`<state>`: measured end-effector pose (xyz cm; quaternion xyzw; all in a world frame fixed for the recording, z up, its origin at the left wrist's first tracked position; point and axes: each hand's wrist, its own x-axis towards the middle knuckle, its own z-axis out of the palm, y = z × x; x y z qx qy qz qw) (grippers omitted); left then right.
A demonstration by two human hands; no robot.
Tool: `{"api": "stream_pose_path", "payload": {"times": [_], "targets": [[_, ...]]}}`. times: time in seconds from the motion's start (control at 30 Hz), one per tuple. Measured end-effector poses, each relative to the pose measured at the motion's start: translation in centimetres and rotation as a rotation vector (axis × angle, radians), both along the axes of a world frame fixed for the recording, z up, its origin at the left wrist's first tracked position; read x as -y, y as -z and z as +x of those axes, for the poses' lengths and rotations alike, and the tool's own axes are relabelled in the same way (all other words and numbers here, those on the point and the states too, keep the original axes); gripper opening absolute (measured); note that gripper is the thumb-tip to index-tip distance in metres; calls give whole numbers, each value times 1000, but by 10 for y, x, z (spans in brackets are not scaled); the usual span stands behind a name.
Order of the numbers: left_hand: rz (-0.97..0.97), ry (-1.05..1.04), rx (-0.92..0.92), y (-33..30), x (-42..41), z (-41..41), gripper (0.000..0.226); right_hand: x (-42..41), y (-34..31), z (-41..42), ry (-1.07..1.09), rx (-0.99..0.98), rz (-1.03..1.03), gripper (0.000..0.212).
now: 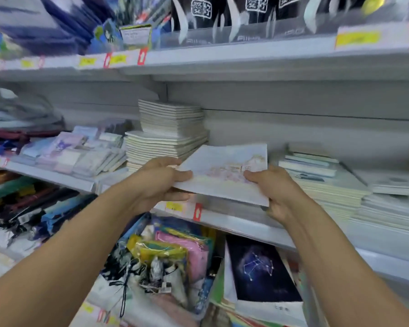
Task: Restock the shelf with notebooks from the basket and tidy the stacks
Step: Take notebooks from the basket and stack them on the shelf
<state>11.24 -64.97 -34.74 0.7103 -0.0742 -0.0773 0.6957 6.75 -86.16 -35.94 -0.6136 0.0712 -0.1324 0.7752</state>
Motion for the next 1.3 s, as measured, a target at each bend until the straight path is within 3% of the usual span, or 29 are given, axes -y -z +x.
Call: {"api": "stream_pose_path", "payload": {"times": [0.1,0.17,0.33,0.43,0.53,0.63,0.77,1.0,1.3], "targets": [[-38,-75,16,3,17,26,18,9,-5,24,16,-49,32,25],[-20,-122,51,-1,26,44,6,8,1,41,17,-10,46,43],[148,2,202,1,40,72,27,7,14,59,19,-36,-276,80],[350,78,284,12,38,82,43,15,17,65,60,-120,-458,63],[351,13,321,23,39,96,46,16,15,65,94,-81,-581,36],[303,-76,369,29,44,103,34,14,17,70,193,-85,-695,38],[342,-86,433,35,49,111,36,12,23,79,289,-70,-658,38],[282,-66,369,37,57,119,28,10,33,85,395,-106,-785,36],[301,-79,348,42,49,139,61,8,38,85,485,-59,-775,34]]}}
